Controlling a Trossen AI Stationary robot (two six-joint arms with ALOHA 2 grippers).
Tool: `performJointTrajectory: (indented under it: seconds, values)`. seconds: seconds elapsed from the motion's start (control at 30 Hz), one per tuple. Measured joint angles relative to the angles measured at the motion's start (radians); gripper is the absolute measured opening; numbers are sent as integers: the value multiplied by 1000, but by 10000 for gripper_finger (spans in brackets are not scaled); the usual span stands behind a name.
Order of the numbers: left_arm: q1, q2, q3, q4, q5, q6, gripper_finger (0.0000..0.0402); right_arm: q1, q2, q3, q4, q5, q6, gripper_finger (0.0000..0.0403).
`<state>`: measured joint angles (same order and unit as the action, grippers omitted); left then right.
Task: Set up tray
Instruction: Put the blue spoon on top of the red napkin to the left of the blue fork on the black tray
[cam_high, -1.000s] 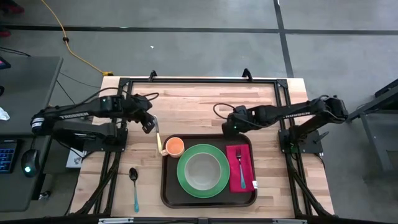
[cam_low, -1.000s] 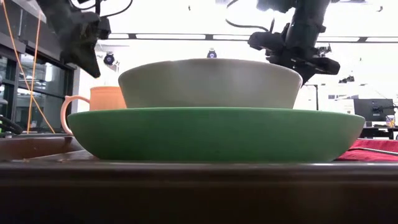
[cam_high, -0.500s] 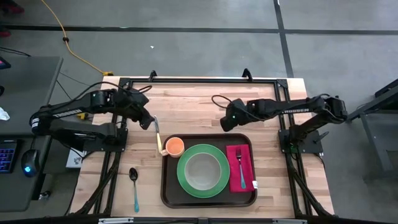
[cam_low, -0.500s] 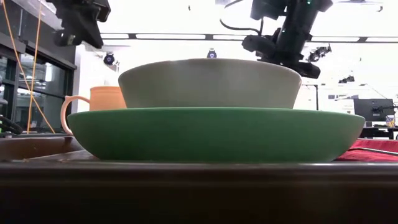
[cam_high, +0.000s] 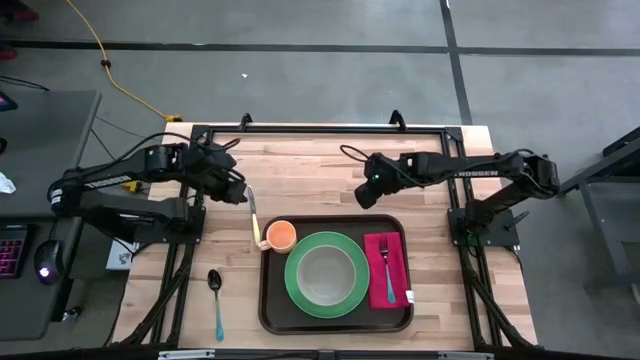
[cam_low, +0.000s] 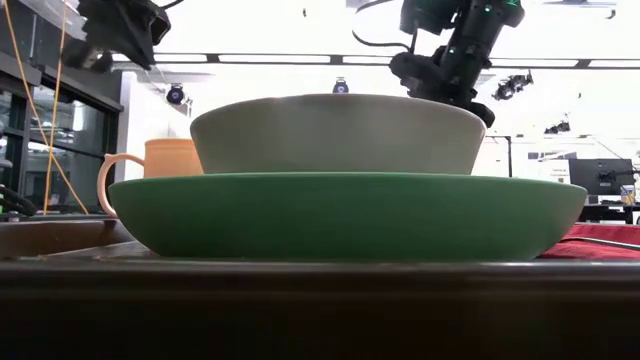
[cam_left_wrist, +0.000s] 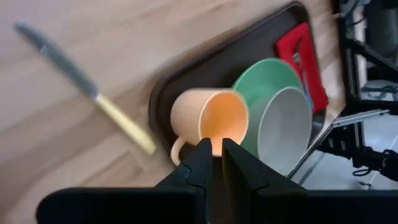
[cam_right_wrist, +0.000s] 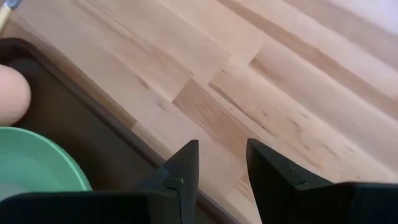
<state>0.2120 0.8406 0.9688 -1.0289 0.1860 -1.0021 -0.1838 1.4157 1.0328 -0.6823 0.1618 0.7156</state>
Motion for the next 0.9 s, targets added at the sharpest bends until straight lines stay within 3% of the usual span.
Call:
performJointTrajectory:
  seconds: [0.2,0.63,0.9]
  values:
    - [-109,3,0,-113,-37,-192,67,-30,-50,0,10,9,-47,112]
    - [-409,85,0,-155,-163,-608,67,-97,-98,0,6,53,-202,112]
    - [-579,186,0,-126,-229,-787,67,-128,-95,0,15,205,-425,112]
